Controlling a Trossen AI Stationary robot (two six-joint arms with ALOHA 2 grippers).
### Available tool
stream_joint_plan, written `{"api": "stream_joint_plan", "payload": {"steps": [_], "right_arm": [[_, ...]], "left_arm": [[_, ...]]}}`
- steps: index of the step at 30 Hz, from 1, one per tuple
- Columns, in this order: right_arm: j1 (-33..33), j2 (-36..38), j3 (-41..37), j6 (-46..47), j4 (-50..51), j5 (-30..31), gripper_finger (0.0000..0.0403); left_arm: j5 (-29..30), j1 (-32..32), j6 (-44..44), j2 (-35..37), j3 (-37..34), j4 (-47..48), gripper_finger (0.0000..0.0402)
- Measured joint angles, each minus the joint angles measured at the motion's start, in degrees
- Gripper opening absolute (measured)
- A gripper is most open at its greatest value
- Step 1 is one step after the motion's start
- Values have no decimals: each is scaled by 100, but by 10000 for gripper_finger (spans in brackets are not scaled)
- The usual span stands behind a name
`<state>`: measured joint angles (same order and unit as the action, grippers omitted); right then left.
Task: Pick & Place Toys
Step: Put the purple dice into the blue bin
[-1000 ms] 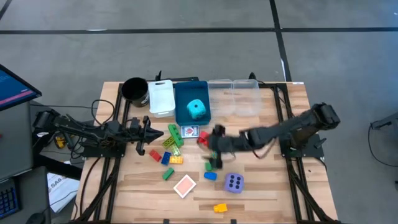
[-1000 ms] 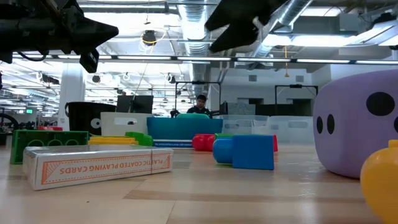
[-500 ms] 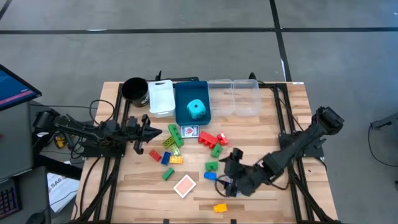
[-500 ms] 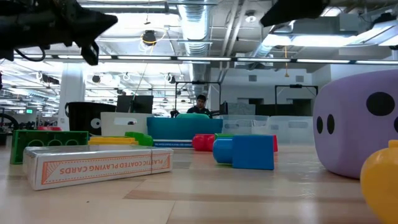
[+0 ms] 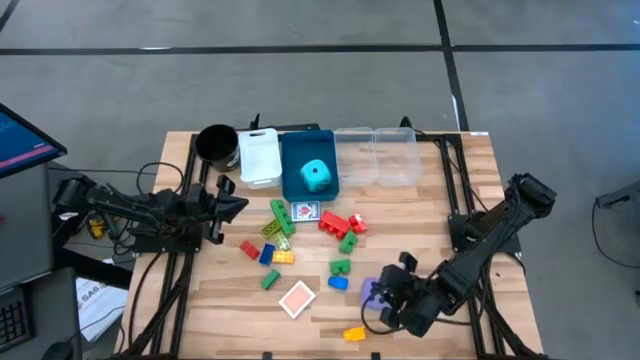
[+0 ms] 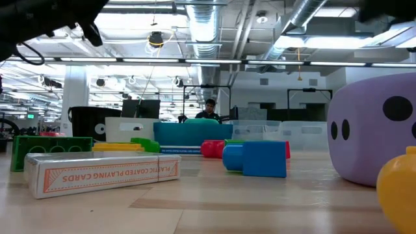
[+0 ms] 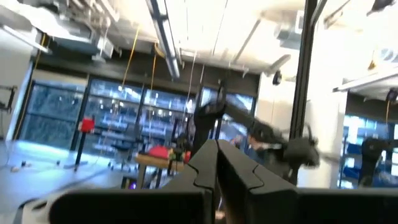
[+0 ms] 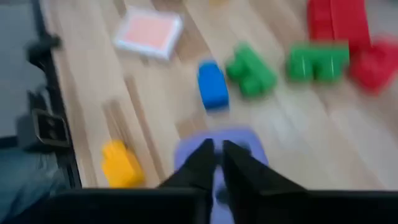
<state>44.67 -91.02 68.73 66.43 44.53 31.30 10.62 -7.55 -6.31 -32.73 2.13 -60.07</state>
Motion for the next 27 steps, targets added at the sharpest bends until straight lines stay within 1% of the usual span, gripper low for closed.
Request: {"api": "stream_joint_plan", "payload": {"steps": [2,4,8,12,16,18,21,24,27], "right_arm": [[-1,-6,0,346,225,-295,6],[-3,-13,0,569,380,-487,8],[-5,-13,0,649,428,-782,6],[-1,-15,0,776,463,-882,3],[-5,-15,0,843,201,-882,13],[-5,-15,2,863,108,-882,24],[-5,-15,2,951,143,-882,52],[-3,-15,2,832,184,-860,92],[43,-15,2,601,201,-658,144]], "left_arm": [[0,0,2,0,0,-110,3],[0,0,4,0,0,-173,3],[2,0,7,0,0,-222,3],[2,0,7,0,0,-221,3],[2,0,6,0,0,-219,3],[2,0,4,0,0,-217,3],[2,0,4,-1,0,-211,3],[2,0,4,0,0,-186,3],[2,0,4,-2,2,-186,3]]}}
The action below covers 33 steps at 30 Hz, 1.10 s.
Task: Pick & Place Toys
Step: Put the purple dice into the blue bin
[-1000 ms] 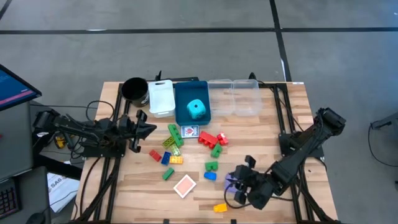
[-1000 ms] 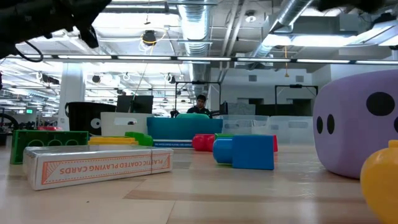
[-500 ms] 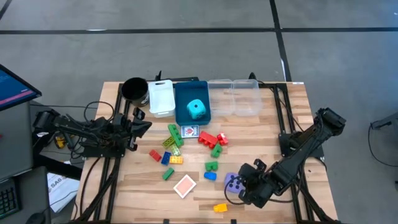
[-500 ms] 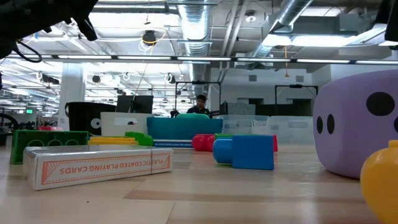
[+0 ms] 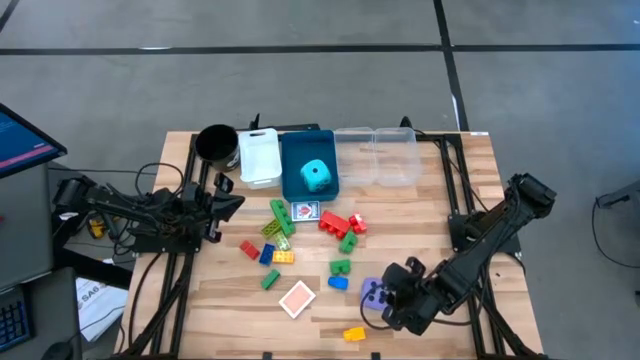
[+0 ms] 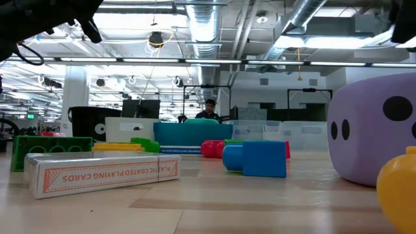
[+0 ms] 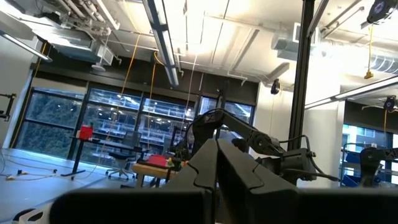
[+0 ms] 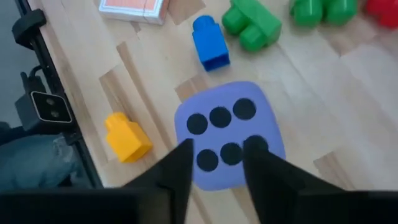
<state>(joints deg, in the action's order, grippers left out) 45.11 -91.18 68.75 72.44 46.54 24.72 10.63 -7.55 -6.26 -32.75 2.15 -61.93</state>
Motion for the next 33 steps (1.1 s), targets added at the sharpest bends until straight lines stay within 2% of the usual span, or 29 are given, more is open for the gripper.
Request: {"api": "stream_joint_plan", "payload": {"steps": [4,7,13,16,19,21,24,29,33], "right_arm": [[235,0,-2,-125,212,374,213],[553,-2,-2,108,476,870,242],[1425,-2,-6,1333,1594,2075,245],[1990,4,-253,2436,2097,3052,240],[2551,4,-869,3662,2053,4239,239],[2834,4,-1444,4333,1576,4950,240],[2965,0,-2303,4643,239,5321,240],[2748,-2,-3399,4307,-2012,5314,240],[2437,-2,-3675,3065,-3356,5257,240]], "left_arm": [[0,0,-1,2,-1,-1,3],[0,0,-1,2,0,0,3],[0,0,0,0,0,-2,3],[0,0,0,0,0,-24,3],[0,0,0,1,0,-67,3],[0,0,0,2,2,-94,3],[0,0,0,0,4,-111,3],[2,0,0,2,4,-113,3],[2,0,11,2,4,-111,3]]}}
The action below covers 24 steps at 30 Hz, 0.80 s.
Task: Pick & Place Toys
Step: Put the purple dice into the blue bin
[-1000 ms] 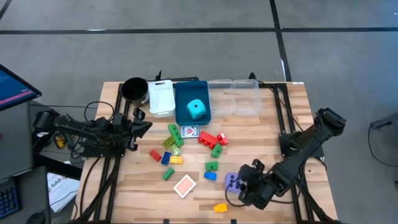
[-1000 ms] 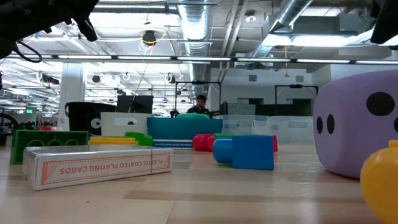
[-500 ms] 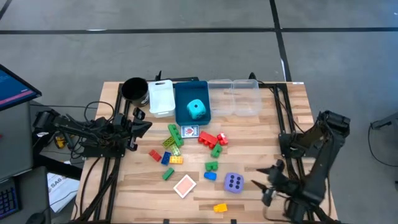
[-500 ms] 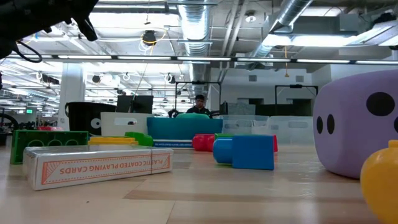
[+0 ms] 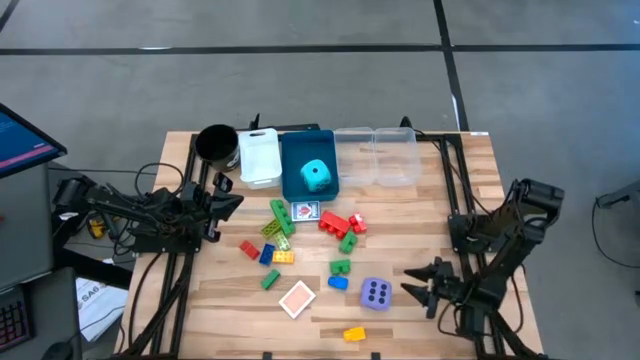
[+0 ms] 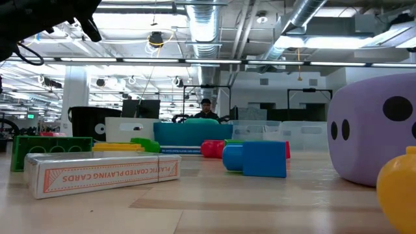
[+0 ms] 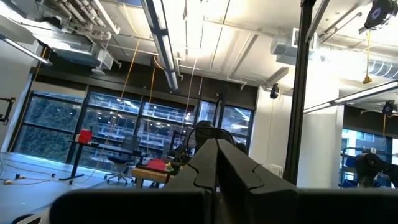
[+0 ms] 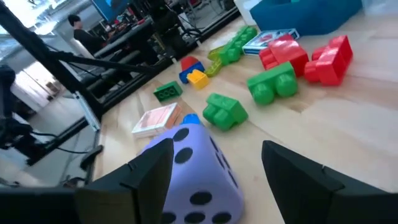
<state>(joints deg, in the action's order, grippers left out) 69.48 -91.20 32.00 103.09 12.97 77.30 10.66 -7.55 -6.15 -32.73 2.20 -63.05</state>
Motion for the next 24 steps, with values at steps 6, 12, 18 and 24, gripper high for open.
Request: {"api": "stream_joint_plan", "payload": {"steps": [6,12,18,24], "right_arm": [[-407,2,49,-1457,-777,-229,241],[-724,2,49,-1326,-770,-1022,241],[-837,4,49,-1326,-789,-1414,241],[-619,7,49,-1350,-926,-1459,241]], "left_arm": [[2,0,454,-1,0,0,3],[2,0,463,-1,0,5,3],[2,0,463,0,0,22,3],[2,1,483,0,0,23,3]]}}
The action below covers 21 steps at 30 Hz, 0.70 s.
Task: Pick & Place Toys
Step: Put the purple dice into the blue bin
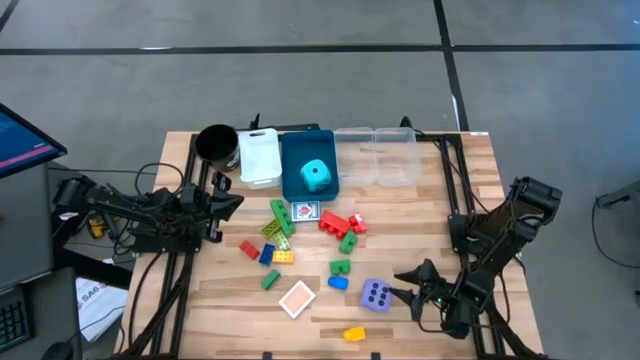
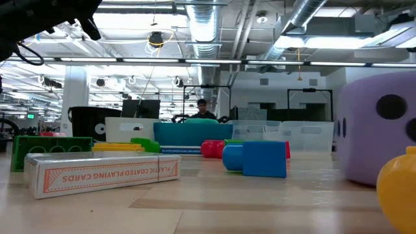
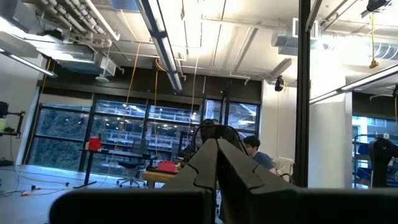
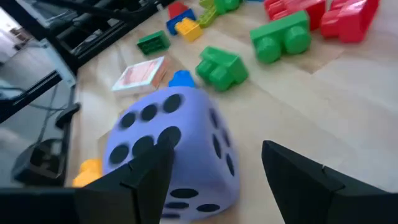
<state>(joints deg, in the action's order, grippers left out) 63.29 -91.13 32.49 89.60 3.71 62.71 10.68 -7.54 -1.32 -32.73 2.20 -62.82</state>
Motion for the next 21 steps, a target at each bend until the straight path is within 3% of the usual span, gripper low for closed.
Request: {"api": "stream_joint_plan", "payload": {"steps": [9,17,21], "right_arm": [[190,-2,-2,-230,-99,-6,241],[190,-4,-4,-1676,-821,-291,241],[193,-4,-4,-1959,-890,-461,241]], "left_arm": [[12,0,2,-3,0,304,3],[166,1,-46,-2,0,285,3],[168,1,-56,-1,0,285,3]]}}
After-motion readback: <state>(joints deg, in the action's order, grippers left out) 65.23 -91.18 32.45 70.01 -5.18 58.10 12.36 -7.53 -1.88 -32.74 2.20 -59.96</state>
